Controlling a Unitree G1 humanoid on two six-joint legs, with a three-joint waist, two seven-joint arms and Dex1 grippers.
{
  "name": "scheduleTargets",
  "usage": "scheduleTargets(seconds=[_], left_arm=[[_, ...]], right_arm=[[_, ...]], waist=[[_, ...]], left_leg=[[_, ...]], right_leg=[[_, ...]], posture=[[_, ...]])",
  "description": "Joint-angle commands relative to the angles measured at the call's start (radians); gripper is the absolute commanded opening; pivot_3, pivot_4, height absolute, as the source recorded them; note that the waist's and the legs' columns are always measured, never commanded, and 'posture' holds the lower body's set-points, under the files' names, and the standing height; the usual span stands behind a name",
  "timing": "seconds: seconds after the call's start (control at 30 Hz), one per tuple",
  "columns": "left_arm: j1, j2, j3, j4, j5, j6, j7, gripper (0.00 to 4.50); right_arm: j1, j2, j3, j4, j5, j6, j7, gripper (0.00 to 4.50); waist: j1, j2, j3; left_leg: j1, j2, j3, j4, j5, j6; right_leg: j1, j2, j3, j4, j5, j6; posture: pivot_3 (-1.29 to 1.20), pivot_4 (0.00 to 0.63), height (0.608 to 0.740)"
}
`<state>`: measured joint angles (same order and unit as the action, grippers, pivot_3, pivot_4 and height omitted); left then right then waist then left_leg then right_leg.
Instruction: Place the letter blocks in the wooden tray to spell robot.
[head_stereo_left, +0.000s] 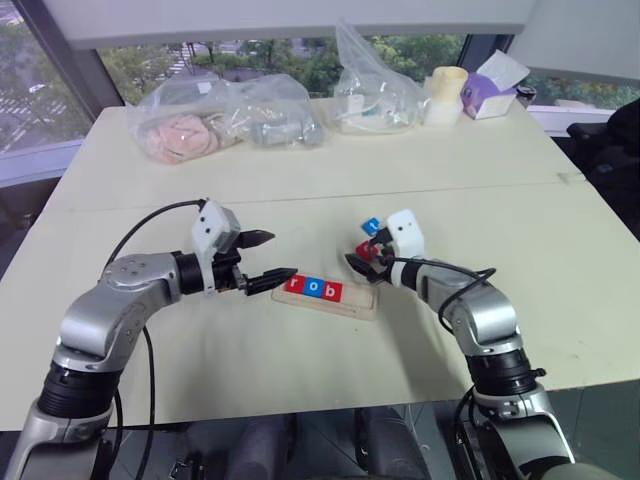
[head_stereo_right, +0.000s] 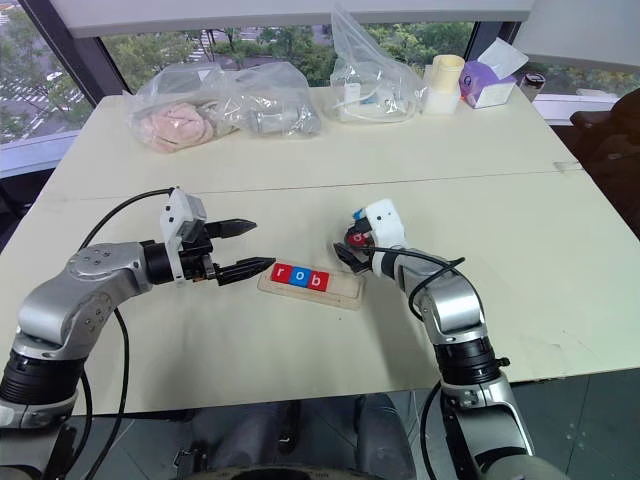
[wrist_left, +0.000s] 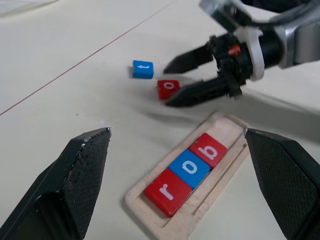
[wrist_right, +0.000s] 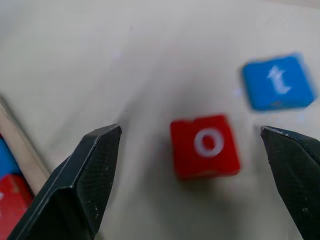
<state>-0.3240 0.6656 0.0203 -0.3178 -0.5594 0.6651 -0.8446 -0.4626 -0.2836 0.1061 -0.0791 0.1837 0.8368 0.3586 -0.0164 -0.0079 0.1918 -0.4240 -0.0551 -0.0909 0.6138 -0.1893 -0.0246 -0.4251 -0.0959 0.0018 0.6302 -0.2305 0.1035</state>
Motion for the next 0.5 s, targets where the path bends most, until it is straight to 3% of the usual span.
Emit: scheduleTargets(seconds=[0.03, 0.07, 0.2, 0.23, 0.5], left_arm=[[0.020, 0.012, 0.016, -0.042, 0.008, -0.018, 0.006, 4.50], [0.024, 0.012, 0.017, -0.044, 0.011, -0.020, 0.007, 4.50], [0.034, 0.010, 0.017, -0.045, 0.015, -0.026, 0.009, 4.50], [0.036, 0.010, 0.016, -0.045, 0.016, -0.027, 0.009, 4.50], [0.029, 0.003, -0.051, -0.010, 0.084, -0.100, -0.027, 4.50]], right_arm=[[-0.020, -0.002, 0.029, 0.062, -0.061, -0.076, -0.029, 3.88], [-0.020, 0.001, 0.027, 0.074, -0.064, -0.084, -0.031, 3.64], [-0.022, 0.011, 0.014, 0.090, -0.071, -0.107, -0.041, 1.54], [-0.022, 0.012, 0.012, 0.089, -0.074, -0.108, -0.046, 1.23], [0.021, 0.019, -0.105, -0.048, -0.133, -0.086, -0.225, 1.24]], waist=[[-0.001, 0.000, 0.000], [-0.001, 0.000, 0.000], [-0.001, 0.000, 0.000], [-0.001, 0.000, 0.000], [0.006, 0.000, 0.000]], left_leg=[[0.000, 0.000, 0.000, 0.000, 0.000, 0.000], [0.001, 0.000, 0.000, 0.000, 0.000, 0.000], [0.002, 0.000, 0.000, 0.000, 0.000, 0.000], [0.002, 0.000, 0.000, 0.000, 0.000, 0.000], [0.002, 0.000, 0.000, 0.000, 0.000, 0.000]], right_leg=[[0.000, 0.000, 0.000, 0.000, 0.000, 0.000], [0.000, 0.000, 0.000, 0.000, 0.000, 0.000], [0.001, 0.000, 0.000, 0.000, 0.000, 0.000], [0.001, 0.000, 0.000, 0.000, 0.000, 0.000], [0.001, 0.000, 0.000, 0.000, 0.000, 0.000]], posture=[[0.00, 0.150, 0.740], [0.00, 0.150, 0.740], [0.00, 0.150, 0.740], [0.00, 0.150, 0.740], [0.00, 0.150, 0.740]])
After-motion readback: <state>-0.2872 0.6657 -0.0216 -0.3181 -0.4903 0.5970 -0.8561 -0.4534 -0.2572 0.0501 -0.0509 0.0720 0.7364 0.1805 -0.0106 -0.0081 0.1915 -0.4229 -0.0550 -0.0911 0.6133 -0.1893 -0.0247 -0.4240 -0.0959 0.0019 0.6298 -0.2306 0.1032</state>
